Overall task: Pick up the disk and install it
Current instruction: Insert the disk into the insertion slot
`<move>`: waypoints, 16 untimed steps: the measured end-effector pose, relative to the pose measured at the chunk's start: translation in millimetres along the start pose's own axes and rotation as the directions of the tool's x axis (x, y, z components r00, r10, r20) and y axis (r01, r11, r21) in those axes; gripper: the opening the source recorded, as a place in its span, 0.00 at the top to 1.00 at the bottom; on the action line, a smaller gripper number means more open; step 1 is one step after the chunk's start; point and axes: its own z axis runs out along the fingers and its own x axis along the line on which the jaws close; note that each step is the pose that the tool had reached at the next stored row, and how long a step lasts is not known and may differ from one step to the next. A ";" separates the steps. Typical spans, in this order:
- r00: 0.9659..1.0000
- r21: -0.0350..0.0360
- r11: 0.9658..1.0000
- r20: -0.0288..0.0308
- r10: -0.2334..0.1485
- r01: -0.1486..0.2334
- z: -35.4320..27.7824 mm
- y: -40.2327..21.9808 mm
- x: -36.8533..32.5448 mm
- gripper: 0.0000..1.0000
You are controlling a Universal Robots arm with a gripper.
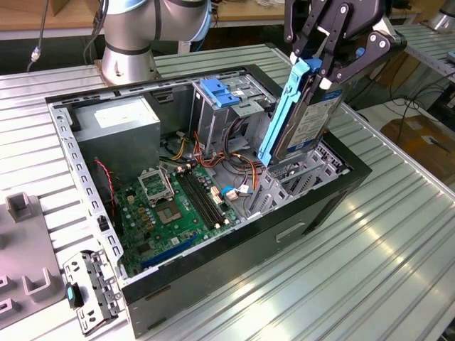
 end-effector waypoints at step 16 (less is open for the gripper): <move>1.000 -0.002 1.000 -0.002 0.001 -0.001 28.0 -37.7 -7.6 0.63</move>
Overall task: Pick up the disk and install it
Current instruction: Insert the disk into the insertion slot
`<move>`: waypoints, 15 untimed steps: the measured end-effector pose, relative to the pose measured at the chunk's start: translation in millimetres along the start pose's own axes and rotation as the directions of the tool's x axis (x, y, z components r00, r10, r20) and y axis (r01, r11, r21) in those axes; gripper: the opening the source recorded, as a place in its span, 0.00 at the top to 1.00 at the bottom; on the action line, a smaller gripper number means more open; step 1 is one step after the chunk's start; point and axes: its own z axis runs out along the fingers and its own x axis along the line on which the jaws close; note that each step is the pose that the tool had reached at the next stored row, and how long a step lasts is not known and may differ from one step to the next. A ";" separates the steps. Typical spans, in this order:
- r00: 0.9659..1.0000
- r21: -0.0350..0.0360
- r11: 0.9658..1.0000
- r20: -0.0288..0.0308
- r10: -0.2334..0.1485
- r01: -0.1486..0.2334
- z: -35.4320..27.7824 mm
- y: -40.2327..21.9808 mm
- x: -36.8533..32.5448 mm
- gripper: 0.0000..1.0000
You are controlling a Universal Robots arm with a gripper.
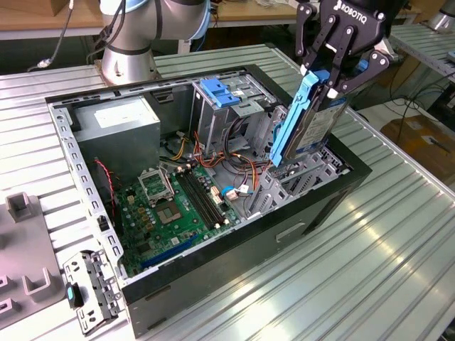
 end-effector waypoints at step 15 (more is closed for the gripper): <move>1.000 0.000 1.000 -0.009 0.020 -0.020 17.6 -5.2 1.7 0.63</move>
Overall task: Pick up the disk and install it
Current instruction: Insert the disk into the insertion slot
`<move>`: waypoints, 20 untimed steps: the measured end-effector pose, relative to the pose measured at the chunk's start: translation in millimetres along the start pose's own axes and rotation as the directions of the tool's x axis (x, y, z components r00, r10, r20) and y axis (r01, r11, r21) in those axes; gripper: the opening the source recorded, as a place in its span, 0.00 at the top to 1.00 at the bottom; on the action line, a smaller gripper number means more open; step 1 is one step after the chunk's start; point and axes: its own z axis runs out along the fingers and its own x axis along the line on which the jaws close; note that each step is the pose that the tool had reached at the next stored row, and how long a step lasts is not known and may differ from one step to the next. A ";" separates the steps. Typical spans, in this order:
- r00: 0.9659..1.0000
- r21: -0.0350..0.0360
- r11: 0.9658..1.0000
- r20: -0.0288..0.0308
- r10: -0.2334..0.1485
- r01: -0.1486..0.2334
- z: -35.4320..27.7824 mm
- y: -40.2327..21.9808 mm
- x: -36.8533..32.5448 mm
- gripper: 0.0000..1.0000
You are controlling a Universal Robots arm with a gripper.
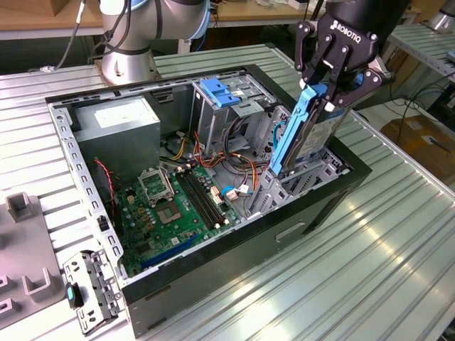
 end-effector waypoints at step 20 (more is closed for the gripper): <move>1.000 0.000 1.000 0.000 0.000 0.000 6.9 0.1 0.0 0.63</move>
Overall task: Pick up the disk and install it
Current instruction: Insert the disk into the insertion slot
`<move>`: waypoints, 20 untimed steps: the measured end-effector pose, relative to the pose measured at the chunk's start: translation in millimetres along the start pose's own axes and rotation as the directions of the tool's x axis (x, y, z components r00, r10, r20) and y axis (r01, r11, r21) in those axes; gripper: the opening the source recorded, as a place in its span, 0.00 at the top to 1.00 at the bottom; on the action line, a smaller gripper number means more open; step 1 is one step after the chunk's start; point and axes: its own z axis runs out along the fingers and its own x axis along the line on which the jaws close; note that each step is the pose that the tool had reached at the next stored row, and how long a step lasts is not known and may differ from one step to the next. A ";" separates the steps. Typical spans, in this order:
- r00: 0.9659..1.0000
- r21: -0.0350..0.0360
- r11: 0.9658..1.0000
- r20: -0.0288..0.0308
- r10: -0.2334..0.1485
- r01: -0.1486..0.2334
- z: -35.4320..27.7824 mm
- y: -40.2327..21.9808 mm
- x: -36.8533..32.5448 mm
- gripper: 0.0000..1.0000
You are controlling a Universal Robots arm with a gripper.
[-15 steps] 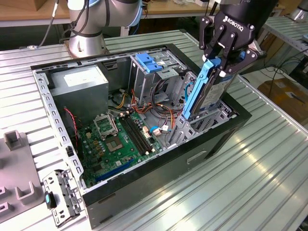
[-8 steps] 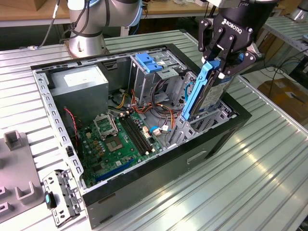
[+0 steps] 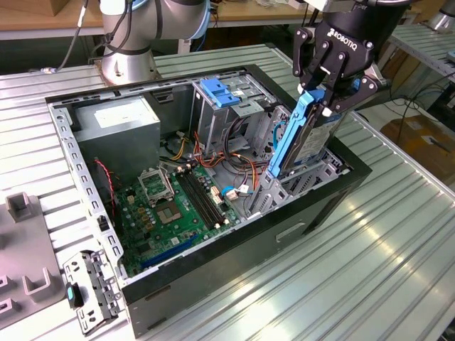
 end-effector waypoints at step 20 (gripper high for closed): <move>1.000 0.001 1.000 0.000 -0.012 0.012 27.3 0.2 2.8 0.88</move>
